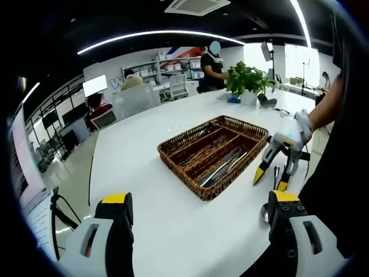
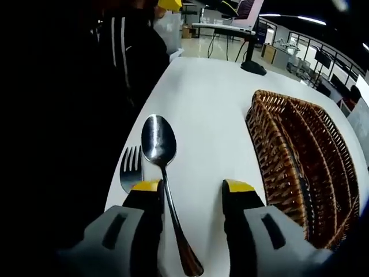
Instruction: Arrange the knives, forks, and spoons in their matching storage slots by inserting each utensil handle-first until every utensil is classified and aligned in the correct compartment
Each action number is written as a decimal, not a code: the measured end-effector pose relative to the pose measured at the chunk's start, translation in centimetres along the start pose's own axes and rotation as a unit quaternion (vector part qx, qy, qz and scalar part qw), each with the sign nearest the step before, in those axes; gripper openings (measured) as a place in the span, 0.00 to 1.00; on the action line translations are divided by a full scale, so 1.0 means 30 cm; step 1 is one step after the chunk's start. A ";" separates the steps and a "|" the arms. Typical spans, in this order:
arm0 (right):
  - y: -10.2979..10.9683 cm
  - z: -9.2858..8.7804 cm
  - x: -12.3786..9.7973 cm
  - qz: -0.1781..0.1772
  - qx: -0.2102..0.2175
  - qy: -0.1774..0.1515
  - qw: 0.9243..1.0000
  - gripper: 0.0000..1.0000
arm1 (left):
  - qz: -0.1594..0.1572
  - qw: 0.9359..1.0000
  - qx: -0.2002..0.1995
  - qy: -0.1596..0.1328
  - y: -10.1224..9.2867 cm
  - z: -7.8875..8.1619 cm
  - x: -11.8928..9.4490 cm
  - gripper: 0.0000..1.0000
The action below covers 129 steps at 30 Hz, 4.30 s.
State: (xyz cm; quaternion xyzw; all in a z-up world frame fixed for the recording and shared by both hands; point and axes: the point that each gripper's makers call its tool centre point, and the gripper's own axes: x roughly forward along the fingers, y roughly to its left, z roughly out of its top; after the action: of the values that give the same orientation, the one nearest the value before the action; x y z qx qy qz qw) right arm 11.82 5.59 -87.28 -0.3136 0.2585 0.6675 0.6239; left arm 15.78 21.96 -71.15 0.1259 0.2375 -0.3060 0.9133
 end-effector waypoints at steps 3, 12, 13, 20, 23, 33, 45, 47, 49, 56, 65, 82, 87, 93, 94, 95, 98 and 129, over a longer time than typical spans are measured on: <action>0.013 -0.009 -0.013 0.014 0.004 0.004 1.000 0.32 | -0.001 1.000 0.003 0.002 0.002 0.001 -0.004 0.99; 0.047 -0.018 -0.005 0.029 -0.013 0.021 0.999 0.06 | -0.004 1.000 0.005 -0.001 -0.019 0.003 0.009 0.99; 0.045 -0.018 -0.004 0.027 -0.015 0.022 0.999 0.06 | -0.006 1.000 0.004 -0.001 -0.023 0.004 0.010 0.99; 0.046 -0.001 0.008 0.049 -0.059 0.033 0.997 0.03 | -0.010 1.000 0.006 -0.002 -0.033 0.009 0.008 0.99; 0.037 -0.003 0.006 0.048 -0.031 0.048 0.997 0.01 | -0.008 1.000 0.009 -0.002 -0.026 0.012 0.000 0.99; 0.003 -0.012 -0.020 0.033 -0.001 0.069 0.997 0.00 | -0.002 1.000 0.013 0.005 -0.009 0.003 -0.009 0.99; -0.044 0.063 -0.102 0.022 -0.003 0.072 0.997 0.00 | -0.007 1.000 0.021 -0.001 -0.010 0.033 0.014 0.99; -0.041 0.073 -0.121 0.029 0.003 0.078 0.996 0.00 | -0.007 1.000 0.022 -0.003 -0.004 0.040 0.016 0.99; -0.044 0.087 -0.145 0.029 0.014 0.082 0.996 0.00 | 0.001 1.000 0.020 -0.008 0.018 0.045 0.015 0.99; -0.096 0.142 -0.227 0.003 0.007 0.082 0.997 0.00 | 0.010 0.999 -0.019 -0.023 0.042 0.066 0.007 0.99; -0.142 0.196 -0.305 -0.022 -0.004 0.077 0.997 0.00 | 0.026 0.999 -0.016 -0.014 0.065 0.076 0.004 0.99; -0.187 0.282 -0.417 -0.042 -0.018 0.080 0.996 0.00 | 0.021 1.000 -0.015 0.005 0.051 0.058 0.040 0.99; -0.201 0.290 -0.440 -0.049 -0.020 0.080 0.995 0.00 | 0.018 1.000 -0.012 0.003 0.053 0.073 0.048 0.99; -0.196 0.299 -0.455 -0.046 -0.020 0.075 0.996 0.00 | 0.017 1.000 -0.002 0.007 0.058 0.082 0.044 0.99; -0.197 0.299 -0.455 -0.047 -0.022 0.076 0.996 0.00 | 0.017 1.000 -0.001 0.008 0.060 0.082 0.043 0.99; -0.197 0.298 -0.457 -0.049 -0.023 0.078 0.996 0.00 | 0.019 1.000 0.000 0.009 0.064 0.081 0.042 0.99; -0.199 0.300 -0.461 -0.052 -0.023 0.076 0.995 0.00 | 0.022 1.000 0.000 0.007 0.070 0.087 0.037 0.99; -0.377 0.367 -0.528 -0.100 -0.063 0.072 0.990 0.00 | 0.022 0.999 -0.018 -0.029 0.076 0.120 0.014 0.99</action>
State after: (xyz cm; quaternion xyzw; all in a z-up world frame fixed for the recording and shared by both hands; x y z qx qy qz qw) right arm 22.41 4.06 -67.65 -0.4236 0.2278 0.5922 0.6465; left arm 18.78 22.19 -68.09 0.1057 0.2134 -0.2855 0.9283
